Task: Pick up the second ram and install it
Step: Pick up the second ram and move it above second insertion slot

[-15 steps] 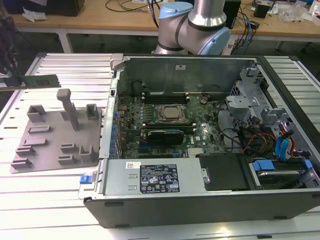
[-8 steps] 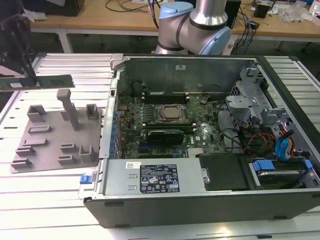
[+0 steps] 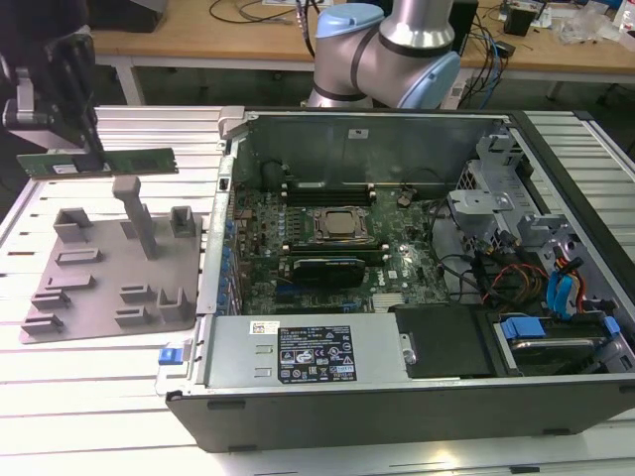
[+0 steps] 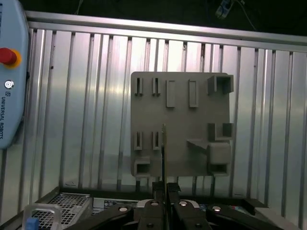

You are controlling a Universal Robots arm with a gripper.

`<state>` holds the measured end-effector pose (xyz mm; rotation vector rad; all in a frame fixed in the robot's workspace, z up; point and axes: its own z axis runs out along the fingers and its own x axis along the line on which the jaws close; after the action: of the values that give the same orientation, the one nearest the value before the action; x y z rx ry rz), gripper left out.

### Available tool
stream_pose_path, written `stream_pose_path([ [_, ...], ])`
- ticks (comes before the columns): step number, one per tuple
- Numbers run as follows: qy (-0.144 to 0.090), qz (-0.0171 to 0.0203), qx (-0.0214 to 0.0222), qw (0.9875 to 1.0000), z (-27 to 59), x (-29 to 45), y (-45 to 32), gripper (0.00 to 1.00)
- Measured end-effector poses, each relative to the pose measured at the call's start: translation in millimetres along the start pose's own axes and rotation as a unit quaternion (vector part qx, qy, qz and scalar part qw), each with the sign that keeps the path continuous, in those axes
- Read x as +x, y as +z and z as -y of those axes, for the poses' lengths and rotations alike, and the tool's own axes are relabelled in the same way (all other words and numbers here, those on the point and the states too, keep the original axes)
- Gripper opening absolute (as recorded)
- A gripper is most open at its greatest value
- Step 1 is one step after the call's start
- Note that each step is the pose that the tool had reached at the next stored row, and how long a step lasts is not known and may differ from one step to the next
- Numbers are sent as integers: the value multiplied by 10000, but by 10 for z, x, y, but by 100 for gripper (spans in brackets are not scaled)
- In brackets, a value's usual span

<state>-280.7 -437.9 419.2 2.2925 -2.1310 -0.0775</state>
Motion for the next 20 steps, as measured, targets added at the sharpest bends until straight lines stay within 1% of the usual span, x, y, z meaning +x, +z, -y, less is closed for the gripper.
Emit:
stream_pose_path([
  [3,0,0,0,10000,94,2,-2,11],
  [6,0,-1,0,10000,219,0,-6,11],
  [7,0,-1,0,10000,273,-4,-7,11],
  [8,0,-3,-1,10000,329,-11,-8,11],
  [11,0,-7,-1,10000,414,-26,-9,11],
  [13,1,-16,-2,10000,510,-49,-10,11],
  [14,1,-16,-2,10000,529,-53,-10,11],
  [16,1,-19,-2,10000,600,-67,-11,11],
  [18,1,-23,-3,10000,715,-90,-13,11],
  [19,1,-23,-3,10000,746,-96,-13,11],
  [20,1,-24,-3,10000,826,-112,-13,11],
])
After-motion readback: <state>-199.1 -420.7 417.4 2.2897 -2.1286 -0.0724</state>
